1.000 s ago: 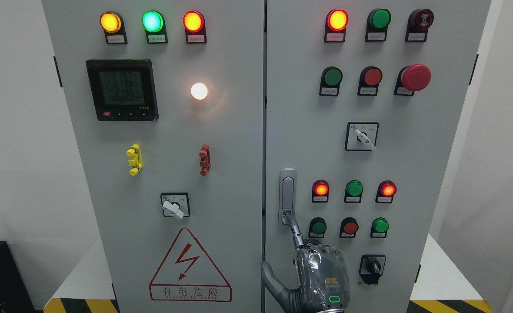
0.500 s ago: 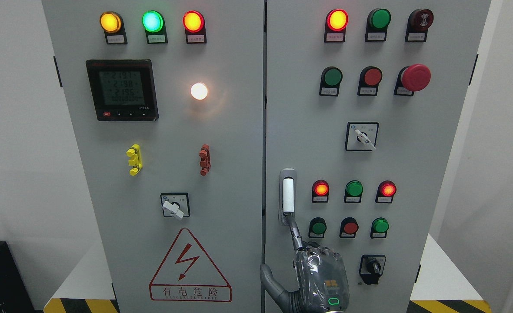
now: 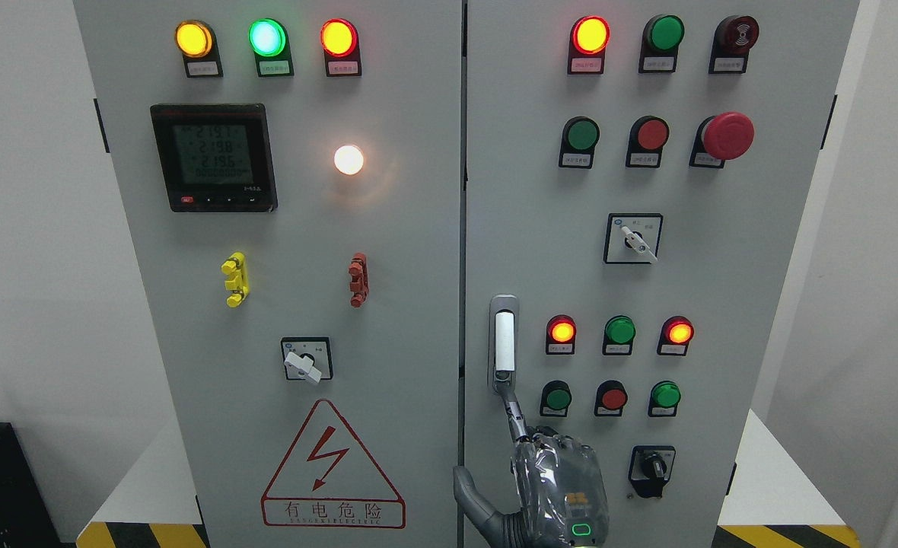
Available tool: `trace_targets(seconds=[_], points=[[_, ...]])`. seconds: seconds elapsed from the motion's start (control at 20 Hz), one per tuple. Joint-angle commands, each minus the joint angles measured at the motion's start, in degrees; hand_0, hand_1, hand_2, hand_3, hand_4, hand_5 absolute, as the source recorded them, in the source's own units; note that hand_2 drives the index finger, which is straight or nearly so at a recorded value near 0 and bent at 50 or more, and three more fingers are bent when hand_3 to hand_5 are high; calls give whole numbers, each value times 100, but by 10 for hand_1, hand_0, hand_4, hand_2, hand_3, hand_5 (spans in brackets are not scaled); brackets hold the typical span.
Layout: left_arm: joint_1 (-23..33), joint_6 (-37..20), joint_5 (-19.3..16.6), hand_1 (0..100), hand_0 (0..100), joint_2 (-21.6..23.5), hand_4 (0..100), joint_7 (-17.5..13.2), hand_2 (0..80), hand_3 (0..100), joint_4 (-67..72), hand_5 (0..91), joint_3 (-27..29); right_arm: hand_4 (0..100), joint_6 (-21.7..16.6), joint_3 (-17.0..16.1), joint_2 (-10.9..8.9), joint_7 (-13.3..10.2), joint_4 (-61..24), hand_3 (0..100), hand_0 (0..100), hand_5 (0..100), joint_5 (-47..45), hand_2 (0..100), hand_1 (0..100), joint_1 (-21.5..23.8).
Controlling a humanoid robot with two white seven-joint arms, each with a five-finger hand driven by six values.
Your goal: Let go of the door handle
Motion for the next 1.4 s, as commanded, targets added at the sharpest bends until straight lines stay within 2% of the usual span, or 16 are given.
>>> trace_targets(seconds=[0.0, 0.9, 1.35], points=[[0, -2, 0, 0, 0, 0, 127, -4, 32, 172, -1, 0, 0, 748, -8, 11, 0, -43, -14, 781, 252, 736, -5, 0, 191, 58], [0, -11, 0, 0, 0, 0, 127, -4, 32, 174, -1, 0, 0, 751, -25, -6, 0, -43, -190, 782, 252, 739, -22, 0, 191, 31], [0, -2, 0, 0, 0, 0, 127, -4, 32, 172, -1, 0, 0, 753, -51, 11, 0, -69, -418, 784, 256, 739, -49, 0, 194, 163]])
